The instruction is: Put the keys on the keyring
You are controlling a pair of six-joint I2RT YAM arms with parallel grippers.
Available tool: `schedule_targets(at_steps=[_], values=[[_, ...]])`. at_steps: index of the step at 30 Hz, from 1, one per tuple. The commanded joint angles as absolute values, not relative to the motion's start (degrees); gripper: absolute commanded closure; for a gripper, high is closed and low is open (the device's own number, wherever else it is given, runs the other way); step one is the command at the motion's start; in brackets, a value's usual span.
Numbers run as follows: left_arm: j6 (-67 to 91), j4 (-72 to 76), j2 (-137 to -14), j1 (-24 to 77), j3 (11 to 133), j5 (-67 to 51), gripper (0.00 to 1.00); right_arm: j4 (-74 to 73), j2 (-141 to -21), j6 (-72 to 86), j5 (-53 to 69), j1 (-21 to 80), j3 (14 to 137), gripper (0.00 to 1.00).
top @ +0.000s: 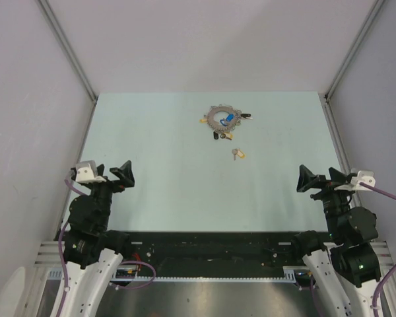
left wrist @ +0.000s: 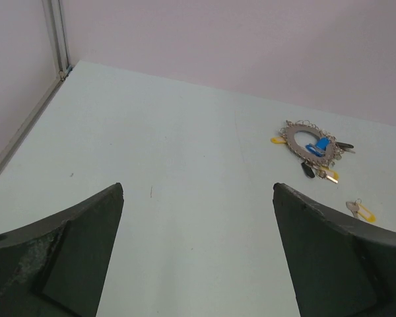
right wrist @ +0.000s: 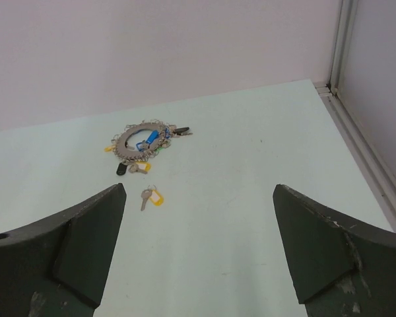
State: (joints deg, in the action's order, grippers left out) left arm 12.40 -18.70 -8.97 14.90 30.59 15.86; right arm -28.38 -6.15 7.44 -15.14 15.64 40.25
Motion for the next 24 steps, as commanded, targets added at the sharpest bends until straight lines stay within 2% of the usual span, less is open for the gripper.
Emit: schedule_targets(at_steps=[1,5,12,16,24], values=[[10.6,-17.5,-8.4,14.1,31.7,14.4,0.0,-26.1,-7.5,7.0,-14.7,15.0,40.2,0.0],[10.8,-18.1,-8.2,13.9,31.9,14.5,0.0,-26.9,-11.5,8.7,-13.4,14.9,40.7,0.0],[11.3,-19.3,-8.3,13.9,32.1,12.1,0.0,-26.7,-27.4,16.7,-8.4,14.9,44.6,0.0],[11.5,-20.0,-8.4,13.9,32.3,11.3,0.0,-21.5,-43.3,21.3,-3.2,14.8,46.8,0.0],[11.8,-20.8,-5.0,13.9,32.3,11.2,0.0,-7.0,-69.6,27.0,-6.9,14.9,51.0,0.0]])
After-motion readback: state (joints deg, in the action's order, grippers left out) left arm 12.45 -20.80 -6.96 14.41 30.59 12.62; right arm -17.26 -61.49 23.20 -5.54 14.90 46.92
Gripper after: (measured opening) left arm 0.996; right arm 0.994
